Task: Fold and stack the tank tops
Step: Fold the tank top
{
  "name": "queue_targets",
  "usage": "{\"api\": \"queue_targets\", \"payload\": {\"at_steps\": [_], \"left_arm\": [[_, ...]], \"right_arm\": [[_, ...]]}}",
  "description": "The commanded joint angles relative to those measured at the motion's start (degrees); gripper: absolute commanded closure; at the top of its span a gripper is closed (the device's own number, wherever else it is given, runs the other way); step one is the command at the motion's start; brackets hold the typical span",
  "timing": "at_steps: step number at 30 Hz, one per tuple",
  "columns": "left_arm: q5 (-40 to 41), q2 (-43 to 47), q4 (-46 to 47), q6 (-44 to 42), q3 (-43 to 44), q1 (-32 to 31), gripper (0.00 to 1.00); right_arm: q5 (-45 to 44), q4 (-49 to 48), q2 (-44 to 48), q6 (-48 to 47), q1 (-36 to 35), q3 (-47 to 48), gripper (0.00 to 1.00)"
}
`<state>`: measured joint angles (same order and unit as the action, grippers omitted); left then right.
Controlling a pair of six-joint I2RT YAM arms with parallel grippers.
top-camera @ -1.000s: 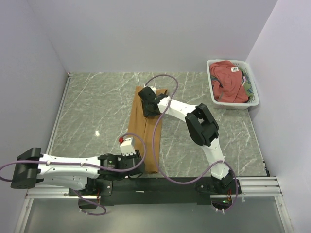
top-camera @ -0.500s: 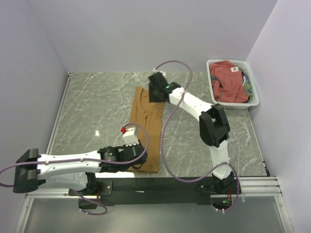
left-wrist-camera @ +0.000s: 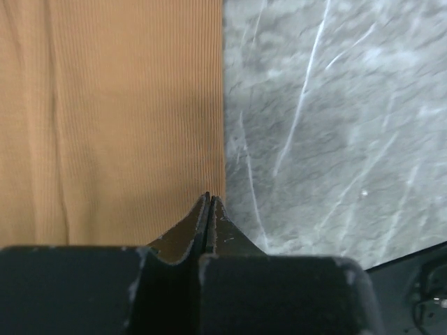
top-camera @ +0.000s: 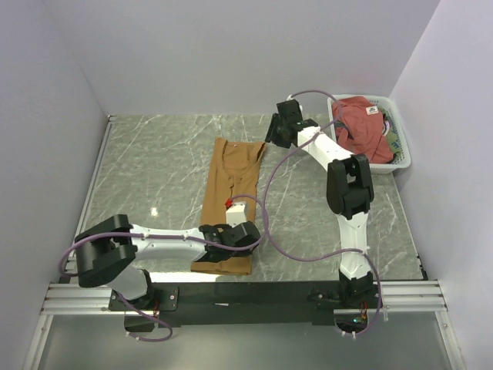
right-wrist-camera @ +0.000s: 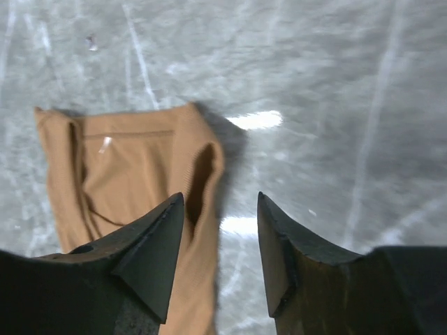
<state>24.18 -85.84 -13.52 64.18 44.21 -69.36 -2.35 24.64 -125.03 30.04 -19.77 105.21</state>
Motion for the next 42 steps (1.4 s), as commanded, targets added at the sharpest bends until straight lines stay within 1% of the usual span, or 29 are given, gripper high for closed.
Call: {"api": "queue_targets", "payload": {"at_steps": [1,4,7,10,14,16,24,25,28,29,32,37,40,42], "left_arm": [[-2.82,-2.04,3.32,-1.08,0.53,0.19,0.99],[-4.41,-2.66,4.11,-0.46,-0.96,0.19,0.99],[-5.55,-2.23,4.38,-0.11,-2.80,0.28,0.99],[-6.52,-0.91,4.55,0.24,-4.48,0.19,0.99],[-7.22,0.76,3.76,0.07,-5.97,0.11,0.99],[-7.57,1.81,3.32,-0.29,-6.32,0.11,0.99],[-9.77,4.28,1.83,-1.78,-7.29,0.10,0.99],[-9.94,5.06,1.74,-1.87,-7.64,-0.07,0.99],[-10.30,6.47,0.78,-2.31,-7.99,-0.07,0.99],[-10.38,6.74,0.43,-2.39,-7.99,-0.07,0.99],[-10.82,8.14,-0.28,-2.92,-8.35,0.02,0.99],[-11.97,9.29,-0.81,-4.24,-8.43,-0.25,0.99],[-12.93,9.20,-0.54,-5.12,-8.61,-0.60,0.99],[-13.46,9.03,-0.37,-5.56,-8.52,-0.86,0.99]], "right_arm": [[5.41,-7.32,-1.79,3.70,-0.27,0.97,0.46],[8.40,-11.19,-2.84,7.65,0.43,-0.53,0.44],[8.85,-14.09,-3.98,9.86,0.70,-0.97,0.44],[8.07,-12.87,-5.74,10.39,0.70,1.31,0.46],[4.56,-8.22,-7.07,10.13,0.61,4.12,0.51],[3.50,-7.07,-6.98,9.86,0.61,3.95,0.51],[2.97,-8.47,-5.75,8.54,0.43,0.09,0.50],[2.53,-8.30,-5.66,8.54,0.35,-0.18,0.51],[1.22,-7.16,-5.49,7.75,-0.09,-0.79,0.64],[0.60,-6.54,-5.31,7.66,-0.09,-1.32,0.74],[-0.90,-6.02,-3.99,7.05,-0.36,-2.55,0.84],[-5.73,-1.28,-3.29,3.37,-1.50,0.43,0.85],[-11.08,5.91,-4.60,0.21,-3.25,5.96,0.86],[-14.78,8.74,-6.53,-1.21,-4.57,10.61,0.84]]}}
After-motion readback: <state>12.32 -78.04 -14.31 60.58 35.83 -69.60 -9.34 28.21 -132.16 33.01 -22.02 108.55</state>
